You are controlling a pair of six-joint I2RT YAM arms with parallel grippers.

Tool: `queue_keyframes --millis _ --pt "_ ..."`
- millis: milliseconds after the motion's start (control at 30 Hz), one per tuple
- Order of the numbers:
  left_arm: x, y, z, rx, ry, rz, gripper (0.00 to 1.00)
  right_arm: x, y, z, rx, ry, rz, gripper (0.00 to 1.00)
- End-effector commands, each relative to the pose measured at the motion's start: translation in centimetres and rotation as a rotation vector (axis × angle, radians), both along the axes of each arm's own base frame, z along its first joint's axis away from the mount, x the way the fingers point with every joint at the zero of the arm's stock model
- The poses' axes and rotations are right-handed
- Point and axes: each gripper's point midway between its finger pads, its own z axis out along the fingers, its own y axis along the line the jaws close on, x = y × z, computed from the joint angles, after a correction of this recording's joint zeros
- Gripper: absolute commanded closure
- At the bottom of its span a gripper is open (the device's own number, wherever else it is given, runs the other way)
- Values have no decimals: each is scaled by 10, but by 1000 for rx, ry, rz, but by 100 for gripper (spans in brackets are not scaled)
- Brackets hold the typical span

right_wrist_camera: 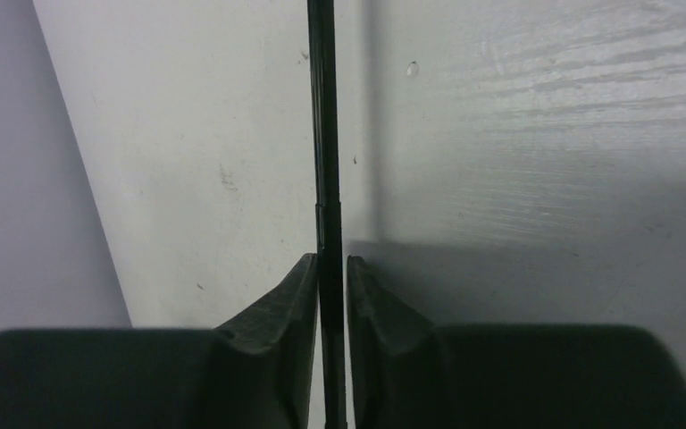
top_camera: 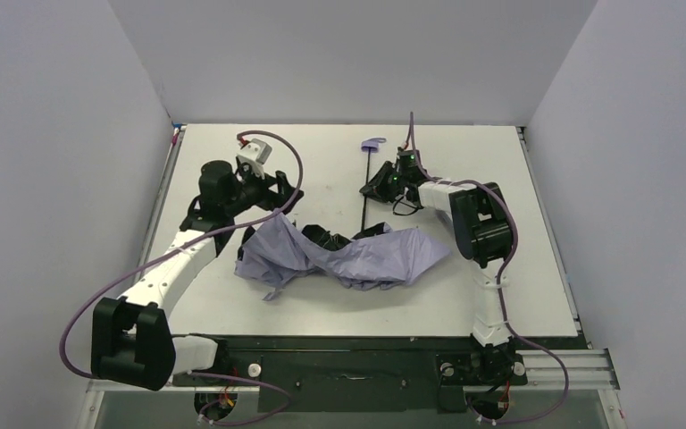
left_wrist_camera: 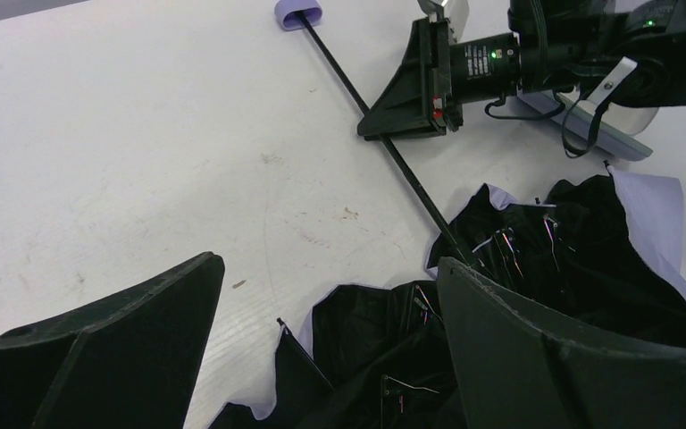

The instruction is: Open the umbrella

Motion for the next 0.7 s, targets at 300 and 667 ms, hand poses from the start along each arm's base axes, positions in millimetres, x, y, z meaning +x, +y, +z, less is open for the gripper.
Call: queue_keyframes --millis 300,667 --pt "2 33 103 -99 -162 45 3 18 37 224 273 -586 85 100" --pt "-10 20 99 -177 -107 -40 2 -66 53 314 -70 -1208 276 100"
